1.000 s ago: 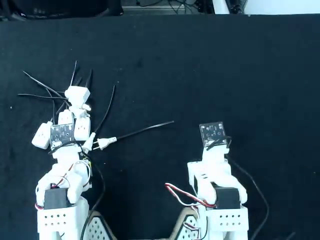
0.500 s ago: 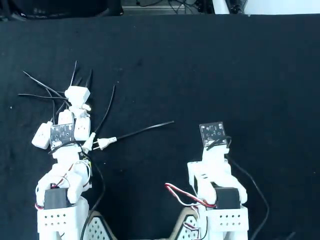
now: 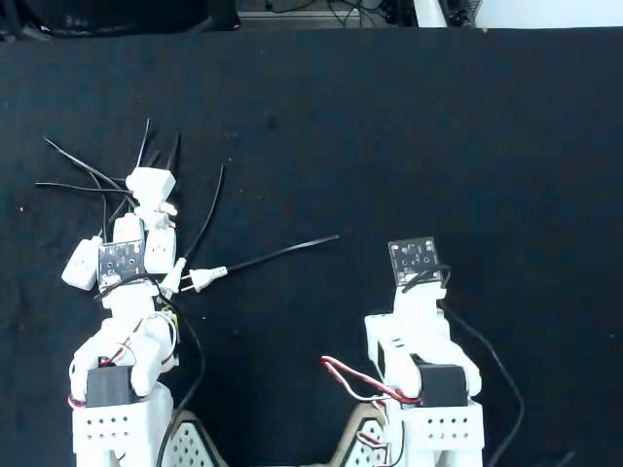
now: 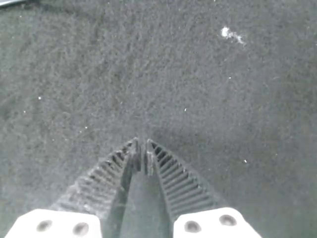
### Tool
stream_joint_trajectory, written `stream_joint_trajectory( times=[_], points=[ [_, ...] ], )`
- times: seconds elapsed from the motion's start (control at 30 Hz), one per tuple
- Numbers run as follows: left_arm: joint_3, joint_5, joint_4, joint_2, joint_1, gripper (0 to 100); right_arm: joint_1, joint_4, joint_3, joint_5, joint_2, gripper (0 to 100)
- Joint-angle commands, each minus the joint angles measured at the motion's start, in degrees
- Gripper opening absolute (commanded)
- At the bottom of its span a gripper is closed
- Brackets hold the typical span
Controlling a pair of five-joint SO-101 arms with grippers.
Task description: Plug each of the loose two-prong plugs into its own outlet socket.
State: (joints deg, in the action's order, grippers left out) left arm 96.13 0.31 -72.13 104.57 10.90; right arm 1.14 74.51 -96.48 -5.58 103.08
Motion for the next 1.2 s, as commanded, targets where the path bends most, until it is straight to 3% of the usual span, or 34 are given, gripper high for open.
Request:
stream_joint_trajectory(
  times=[0.0, 0.73, 0.97, 1.17],
  points=[
    [1.2, -0.1, -0.2, -0.1, -0.3, 6, -1.1, -0.1, 0.0, -0.3, 5.4, 1.1],
    [1.2, -0.1, -0.2, -0.1, -0.3, 6, -1.1, -0.1, 0.0, -0.3, 5.4, 1.1],
    [1.2, -0.2, -0.2, -0.1, -6.8, 6, -1.0, -0.1, 0.0, 0.1, 5.4, 1.1],
    [1.2, -0.2, 0.0, -0.1, -8.0, 6, -1.0, -0.1, 0.0, -0.1, 5.4, 1.1]
  ],
)
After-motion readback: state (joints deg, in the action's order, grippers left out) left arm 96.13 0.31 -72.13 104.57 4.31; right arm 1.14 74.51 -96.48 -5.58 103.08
